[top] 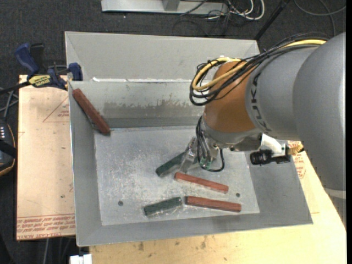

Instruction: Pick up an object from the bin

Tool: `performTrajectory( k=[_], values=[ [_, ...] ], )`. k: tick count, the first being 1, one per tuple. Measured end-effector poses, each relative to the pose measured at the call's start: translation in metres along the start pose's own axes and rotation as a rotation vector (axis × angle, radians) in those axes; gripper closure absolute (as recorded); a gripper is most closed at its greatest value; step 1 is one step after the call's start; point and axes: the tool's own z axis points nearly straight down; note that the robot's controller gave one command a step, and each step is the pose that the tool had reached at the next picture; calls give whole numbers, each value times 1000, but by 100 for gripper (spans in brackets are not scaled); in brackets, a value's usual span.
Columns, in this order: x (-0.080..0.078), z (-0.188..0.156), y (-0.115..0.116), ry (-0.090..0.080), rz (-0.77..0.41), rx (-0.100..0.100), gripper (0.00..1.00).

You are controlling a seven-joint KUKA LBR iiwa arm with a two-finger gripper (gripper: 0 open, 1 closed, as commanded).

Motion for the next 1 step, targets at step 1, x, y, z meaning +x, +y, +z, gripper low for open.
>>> performTrajectory(
  k=[1],
  values=[
    [27,17,-38,1,250,2,0]
  ],
)
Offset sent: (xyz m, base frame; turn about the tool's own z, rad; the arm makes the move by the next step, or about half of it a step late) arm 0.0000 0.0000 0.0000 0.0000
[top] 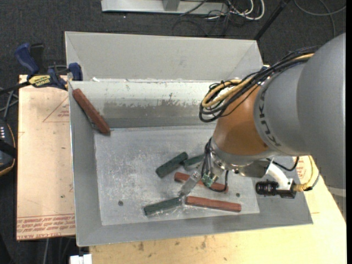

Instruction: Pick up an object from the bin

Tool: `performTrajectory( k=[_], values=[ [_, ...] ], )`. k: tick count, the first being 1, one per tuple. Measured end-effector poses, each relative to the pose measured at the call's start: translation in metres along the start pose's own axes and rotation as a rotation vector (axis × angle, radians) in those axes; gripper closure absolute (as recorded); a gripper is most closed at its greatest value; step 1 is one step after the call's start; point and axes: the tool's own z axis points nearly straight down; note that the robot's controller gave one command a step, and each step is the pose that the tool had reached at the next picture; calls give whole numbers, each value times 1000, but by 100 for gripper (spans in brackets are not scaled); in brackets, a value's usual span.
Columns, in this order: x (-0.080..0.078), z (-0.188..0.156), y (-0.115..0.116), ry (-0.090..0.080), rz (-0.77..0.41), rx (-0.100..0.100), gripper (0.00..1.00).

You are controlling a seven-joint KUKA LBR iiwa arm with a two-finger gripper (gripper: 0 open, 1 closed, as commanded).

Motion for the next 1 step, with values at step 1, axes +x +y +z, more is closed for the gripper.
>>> performTrajectory(
  k=[1],
  values=[
    [0,-1,1,-2,-2,-2,0]
  ],
)
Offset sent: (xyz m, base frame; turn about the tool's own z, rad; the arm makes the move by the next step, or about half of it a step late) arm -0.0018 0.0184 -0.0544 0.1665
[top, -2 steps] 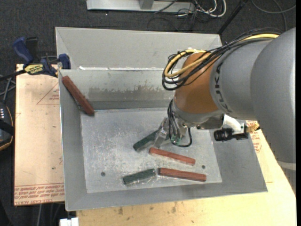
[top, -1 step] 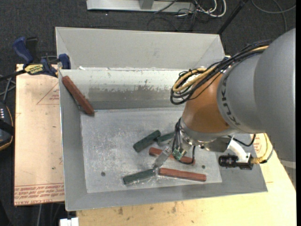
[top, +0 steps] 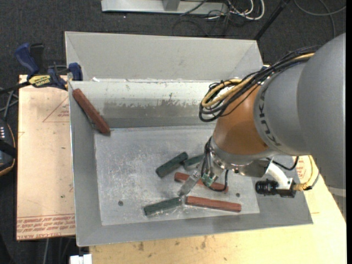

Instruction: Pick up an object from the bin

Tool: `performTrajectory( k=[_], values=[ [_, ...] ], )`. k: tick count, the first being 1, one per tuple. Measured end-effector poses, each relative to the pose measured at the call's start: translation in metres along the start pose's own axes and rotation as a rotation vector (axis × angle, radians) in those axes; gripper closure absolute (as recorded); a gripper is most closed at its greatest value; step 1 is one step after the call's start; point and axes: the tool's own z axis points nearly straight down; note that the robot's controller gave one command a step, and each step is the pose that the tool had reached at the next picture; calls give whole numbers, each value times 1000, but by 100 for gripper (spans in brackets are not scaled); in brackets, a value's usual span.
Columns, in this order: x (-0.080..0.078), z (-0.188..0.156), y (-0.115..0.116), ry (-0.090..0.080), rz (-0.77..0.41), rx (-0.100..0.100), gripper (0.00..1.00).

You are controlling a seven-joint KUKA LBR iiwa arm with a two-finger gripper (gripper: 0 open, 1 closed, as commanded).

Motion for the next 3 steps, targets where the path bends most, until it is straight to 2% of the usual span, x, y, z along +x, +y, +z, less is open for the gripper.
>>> performTrajectory(
  k=[1,2,3],
  values=[
    [14,54,12,-3,164,-4,100],
    [14,54,12,-2,164,-4,100],
    [7,-83,32,-2,143,-1,100]
  ],
)
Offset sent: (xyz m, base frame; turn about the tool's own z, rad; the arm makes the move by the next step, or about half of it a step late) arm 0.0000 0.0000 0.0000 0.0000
